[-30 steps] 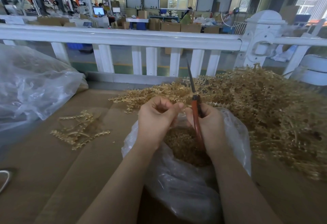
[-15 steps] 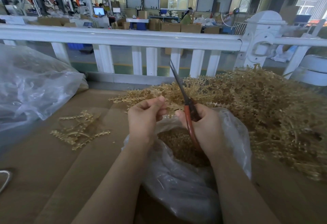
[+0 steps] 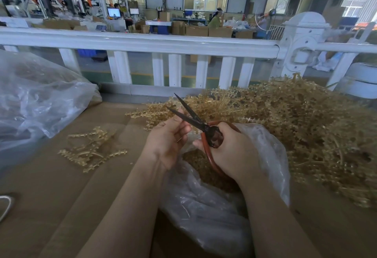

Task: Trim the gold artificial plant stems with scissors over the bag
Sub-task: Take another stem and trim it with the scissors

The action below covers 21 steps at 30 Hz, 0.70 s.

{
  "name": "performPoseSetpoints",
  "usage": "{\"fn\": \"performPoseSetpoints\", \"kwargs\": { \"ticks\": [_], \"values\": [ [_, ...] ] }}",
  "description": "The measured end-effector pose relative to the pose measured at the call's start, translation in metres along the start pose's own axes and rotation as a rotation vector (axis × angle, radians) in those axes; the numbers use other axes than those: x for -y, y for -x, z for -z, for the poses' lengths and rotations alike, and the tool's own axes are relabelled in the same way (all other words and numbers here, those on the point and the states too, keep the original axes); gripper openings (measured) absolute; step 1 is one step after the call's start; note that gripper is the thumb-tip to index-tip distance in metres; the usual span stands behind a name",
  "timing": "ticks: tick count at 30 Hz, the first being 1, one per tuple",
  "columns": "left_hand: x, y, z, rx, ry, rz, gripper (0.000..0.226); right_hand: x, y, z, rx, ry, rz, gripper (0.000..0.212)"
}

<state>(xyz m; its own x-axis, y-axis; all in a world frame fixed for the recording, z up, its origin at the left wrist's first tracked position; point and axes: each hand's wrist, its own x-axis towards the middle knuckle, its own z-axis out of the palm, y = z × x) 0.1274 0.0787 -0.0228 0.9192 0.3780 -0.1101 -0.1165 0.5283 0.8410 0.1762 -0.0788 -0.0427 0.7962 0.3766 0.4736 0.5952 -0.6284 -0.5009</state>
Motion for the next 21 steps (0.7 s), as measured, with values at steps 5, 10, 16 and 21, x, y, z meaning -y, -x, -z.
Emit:
{"fn": "performPoseSetpoints", "kwargs": {
  "ticks": [5,10,16,21],
  "values": [
    [-0.0045,0.0009,0.0046,0.090,-0.002,0.078,0.015,-0.0015,-0.0018,0.0001,-0.008,0.059,-0.009,0.054],
    [-0.0030,-0.0008,0.0066,0.127,-0.019,0.128,0.015,-0.0015,-0.0024,-0.0005,0.001,0.067,-0.032,0.054],
    [-0.0014,-0.0020,0.0043,0.054,0.010,0.131,0.019,-0.0007,-0.0027,-0.0012,0.020,0.086,-0.030,0.054],
    [-0.0006,-0.0004,-0.0003,0.027,0.061,0.130,0.017,-0.0005,-0.0031,-0.0015,0.018,0.100,-0.034,0.053]
  ]
}}
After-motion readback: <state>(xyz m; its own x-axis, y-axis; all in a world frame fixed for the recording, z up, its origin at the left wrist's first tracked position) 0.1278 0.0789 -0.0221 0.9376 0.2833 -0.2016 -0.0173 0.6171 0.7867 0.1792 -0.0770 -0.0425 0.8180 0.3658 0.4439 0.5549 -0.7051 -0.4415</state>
